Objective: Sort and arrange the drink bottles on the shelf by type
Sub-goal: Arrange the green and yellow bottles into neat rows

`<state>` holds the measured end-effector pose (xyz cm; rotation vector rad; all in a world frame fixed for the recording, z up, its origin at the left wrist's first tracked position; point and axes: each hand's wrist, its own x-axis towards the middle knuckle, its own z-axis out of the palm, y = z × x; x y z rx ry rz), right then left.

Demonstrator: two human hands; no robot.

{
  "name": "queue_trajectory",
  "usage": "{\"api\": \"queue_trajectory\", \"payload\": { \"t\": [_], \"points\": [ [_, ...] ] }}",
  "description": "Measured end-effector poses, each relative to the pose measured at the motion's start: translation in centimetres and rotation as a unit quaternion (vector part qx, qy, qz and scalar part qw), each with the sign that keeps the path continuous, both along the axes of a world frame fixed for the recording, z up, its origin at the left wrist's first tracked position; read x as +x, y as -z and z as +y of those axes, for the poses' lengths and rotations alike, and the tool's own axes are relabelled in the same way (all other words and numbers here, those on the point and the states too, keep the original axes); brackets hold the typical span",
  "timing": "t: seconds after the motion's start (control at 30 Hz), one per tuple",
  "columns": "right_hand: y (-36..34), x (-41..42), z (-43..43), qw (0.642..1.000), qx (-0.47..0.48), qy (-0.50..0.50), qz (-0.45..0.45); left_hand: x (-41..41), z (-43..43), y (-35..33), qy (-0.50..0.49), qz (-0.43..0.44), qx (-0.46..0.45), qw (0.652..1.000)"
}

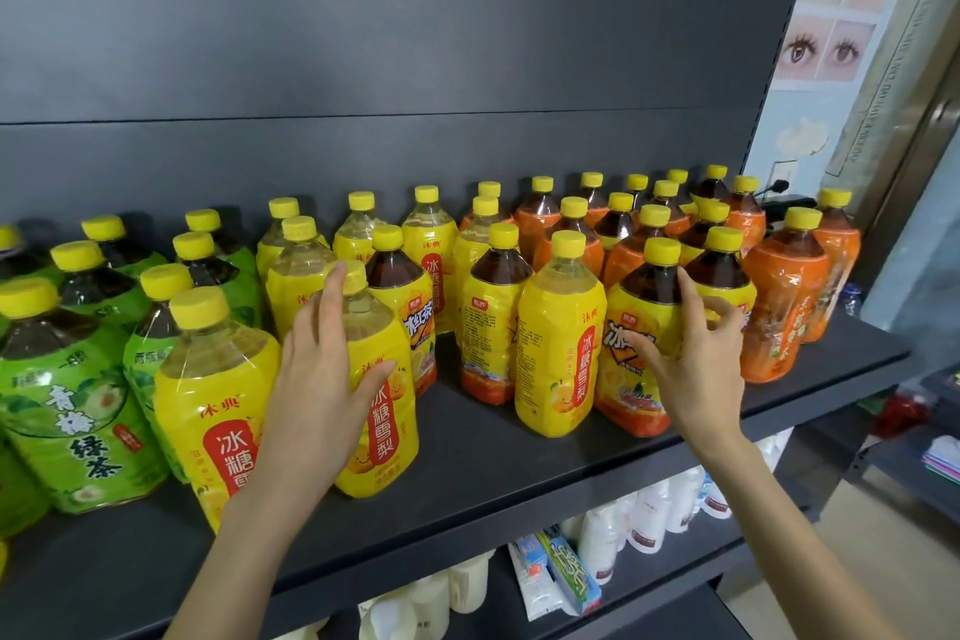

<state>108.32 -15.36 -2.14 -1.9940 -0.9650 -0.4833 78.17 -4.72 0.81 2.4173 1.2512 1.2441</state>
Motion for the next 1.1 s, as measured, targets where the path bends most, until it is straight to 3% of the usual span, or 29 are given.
{"api": "queue_trajectory", "payload": {
  "t": [0.37, 0.47, 0.7, 0.83, 1.1],
  "points": [
    [0.7, 0.2, 0.4, 0.995, 0.060, -0.074, 0.006, -0.2, -0.3, -0.6, -0.002, 0.021, 0.005, 1.000],
    [1.0, -2.6, -0.2, 0.993, 0.078, -0.074, -0.055, -0.1, -0.4, -0.5, -0.001, 0.028, 0.009, 1.000],
    [2.5, -11.1, 1.1, 0.945, 0.042, -0.285, -0.153, -0.5, -0.3, -0.4, 0.008, 0.019, 0.013, 1.000],
    [1.8, -12.5, 4.6, 0.924, 0.008, -0.368, -0.105, -0.5, -0.2, -0.4, -0.001, 0.019, 0.019, 1.000],
    [-2.3, -13.4, 14.7, 0.896, -0.005, -0.443, 0.045, -0.6, -0.3, -0.4, -0.001, 0.017, 0.028, 0.999]
  ]
}}
